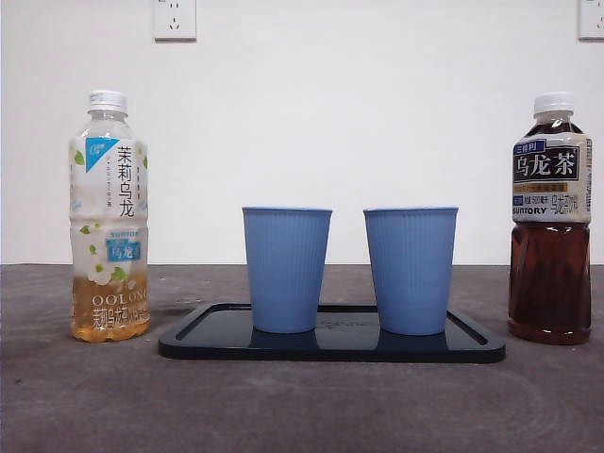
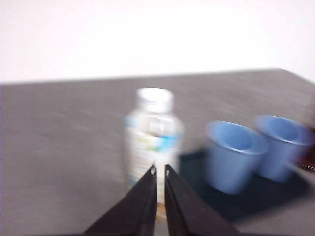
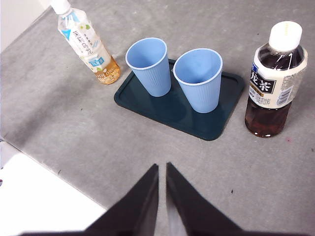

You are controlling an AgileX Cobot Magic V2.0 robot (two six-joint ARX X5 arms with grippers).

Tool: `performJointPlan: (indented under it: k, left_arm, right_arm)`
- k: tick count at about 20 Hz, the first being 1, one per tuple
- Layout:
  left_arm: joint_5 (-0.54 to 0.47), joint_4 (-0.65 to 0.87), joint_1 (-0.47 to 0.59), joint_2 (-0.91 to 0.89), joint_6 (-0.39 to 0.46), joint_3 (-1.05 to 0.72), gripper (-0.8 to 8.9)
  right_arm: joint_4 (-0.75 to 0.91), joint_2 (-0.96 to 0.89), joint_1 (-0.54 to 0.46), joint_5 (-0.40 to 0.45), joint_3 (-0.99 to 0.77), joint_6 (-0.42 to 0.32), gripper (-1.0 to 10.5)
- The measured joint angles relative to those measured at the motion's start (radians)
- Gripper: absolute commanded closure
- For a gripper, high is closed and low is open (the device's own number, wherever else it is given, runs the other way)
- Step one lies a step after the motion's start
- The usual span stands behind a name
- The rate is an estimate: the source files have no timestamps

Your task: Pour the drink into the cup

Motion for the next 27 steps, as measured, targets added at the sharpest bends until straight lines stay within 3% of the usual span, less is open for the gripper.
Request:
performJointPlan:
  k: [4, 7, 27]
  left_arm:
    - [-0.063, 0.306, 0.077, -0.051, -0.011, -0.335, 7.87]
    - [-0.134, 0.334, 0.084, -0.132, -0.029, -0.454, 7.87]
    - [-0.168, 0.281, 0.098, -0.155, -0.013, -0.454, 7.87]
  right_arm:
    - [0.0, 0.0, 0.0, 0.0, 0.0, 0.0, 9.2]
    - [0.0, 0.0, 0.0, 0.001, 0.0, 0.0, 9.2]
    - [0.001, 0.0, 0.0, 0.0, 0.0, 0.0, 9.2]
